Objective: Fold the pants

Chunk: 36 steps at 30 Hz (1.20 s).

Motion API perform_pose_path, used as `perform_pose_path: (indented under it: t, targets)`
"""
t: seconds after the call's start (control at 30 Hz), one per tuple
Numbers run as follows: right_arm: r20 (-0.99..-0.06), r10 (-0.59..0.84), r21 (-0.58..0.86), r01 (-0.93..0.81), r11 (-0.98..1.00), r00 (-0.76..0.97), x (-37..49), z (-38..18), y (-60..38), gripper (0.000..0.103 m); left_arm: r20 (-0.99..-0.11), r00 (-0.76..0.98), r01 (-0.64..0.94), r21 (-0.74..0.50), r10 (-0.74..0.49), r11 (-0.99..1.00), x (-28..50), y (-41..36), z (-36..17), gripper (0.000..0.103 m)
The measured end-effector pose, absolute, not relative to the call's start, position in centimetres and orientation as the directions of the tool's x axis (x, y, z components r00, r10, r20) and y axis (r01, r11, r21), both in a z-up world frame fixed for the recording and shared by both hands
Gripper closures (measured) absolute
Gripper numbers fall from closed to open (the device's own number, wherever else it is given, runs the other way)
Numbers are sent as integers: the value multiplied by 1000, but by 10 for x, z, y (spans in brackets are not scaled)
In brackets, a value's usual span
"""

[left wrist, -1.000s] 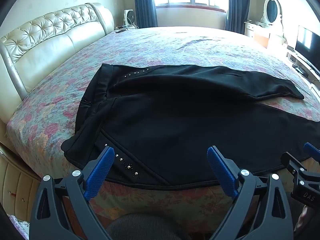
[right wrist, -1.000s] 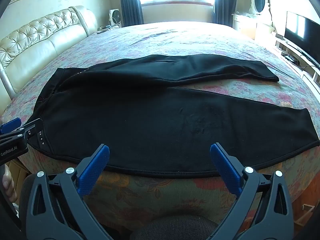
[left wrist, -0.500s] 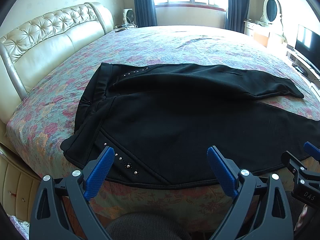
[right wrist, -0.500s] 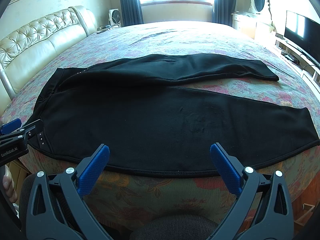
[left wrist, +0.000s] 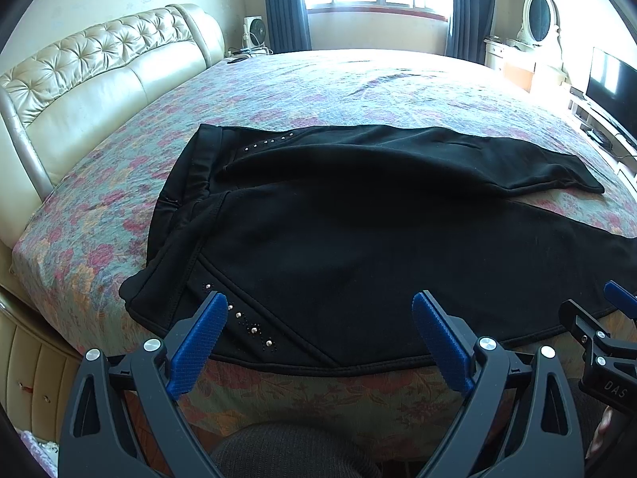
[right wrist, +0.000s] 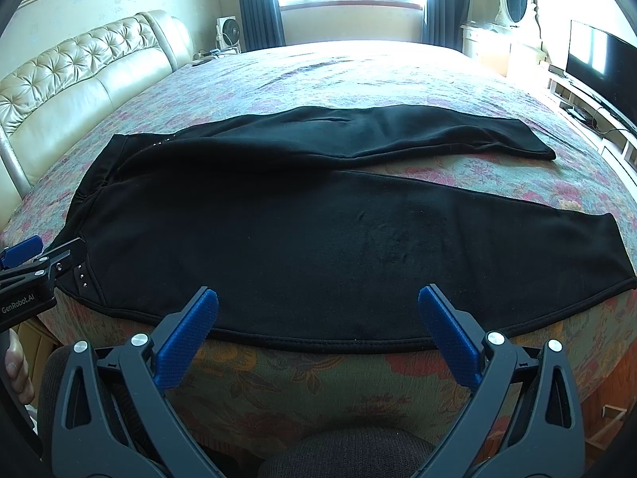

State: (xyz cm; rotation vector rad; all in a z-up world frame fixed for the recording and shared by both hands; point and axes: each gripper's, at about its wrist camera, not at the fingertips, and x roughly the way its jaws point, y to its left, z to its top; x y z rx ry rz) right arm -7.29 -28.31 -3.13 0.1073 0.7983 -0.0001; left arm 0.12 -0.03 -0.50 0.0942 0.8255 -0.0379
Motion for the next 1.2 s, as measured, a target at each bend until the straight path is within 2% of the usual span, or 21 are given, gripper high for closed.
perform_pose_path:
  t: [0.83, 1.2]
  targets:
    - [-718, 44, 99, 40, 994, 695, -73, -36, -285, 2, -740, 672, 76, 69, 0, 995, 1, -1, -8, 10]
    - [-735, 85, 151, 39, 988, 673, -68, -41, -284, 2, -726, 688, 75, 74, 2, 994, 4, 1, -5, 10]
